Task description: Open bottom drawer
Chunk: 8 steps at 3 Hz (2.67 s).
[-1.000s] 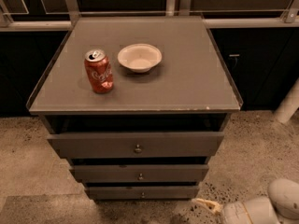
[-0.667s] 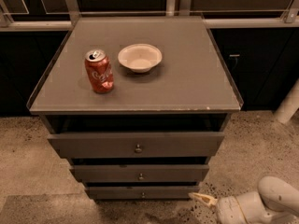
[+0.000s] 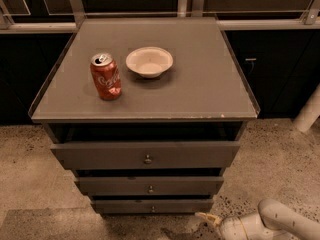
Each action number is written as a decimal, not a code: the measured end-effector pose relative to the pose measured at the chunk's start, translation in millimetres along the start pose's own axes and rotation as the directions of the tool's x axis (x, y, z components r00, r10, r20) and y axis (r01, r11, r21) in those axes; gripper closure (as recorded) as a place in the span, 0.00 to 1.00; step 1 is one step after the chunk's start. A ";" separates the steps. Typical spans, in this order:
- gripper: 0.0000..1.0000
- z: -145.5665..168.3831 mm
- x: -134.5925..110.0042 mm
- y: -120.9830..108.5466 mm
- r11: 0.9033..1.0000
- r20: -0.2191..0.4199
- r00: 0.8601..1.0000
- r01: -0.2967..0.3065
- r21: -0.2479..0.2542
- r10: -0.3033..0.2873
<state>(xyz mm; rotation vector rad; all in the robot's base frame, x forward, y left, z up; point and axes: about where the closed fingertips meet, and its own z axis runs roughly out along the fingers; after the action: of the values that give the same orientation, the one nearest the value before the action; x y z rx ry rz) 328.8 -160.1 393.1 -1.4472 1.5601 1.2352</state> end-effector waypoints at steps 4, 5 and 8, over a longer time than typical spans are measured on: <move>0.00 40.9 104.4 -57.8 0.994 0.005 0.997 -0.074 -0.081 0.074; 0.00 41.2 109.4 -62.8 0.995 0.003 0.997 -0.074 -0.068 0.074; 0.00 38.1 110.5 -125.2 0.967 -0.040 0.998 -0.046 0.251 0.058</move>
Offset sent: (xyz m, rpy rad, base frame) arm 0.0088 0.0307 -0.0603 0.0871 0.0849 0.1931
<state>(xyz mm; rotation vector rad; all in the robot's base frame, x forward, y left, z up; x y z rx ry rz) 428.6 -154.9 254.1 -1.2878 1.7267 0.9977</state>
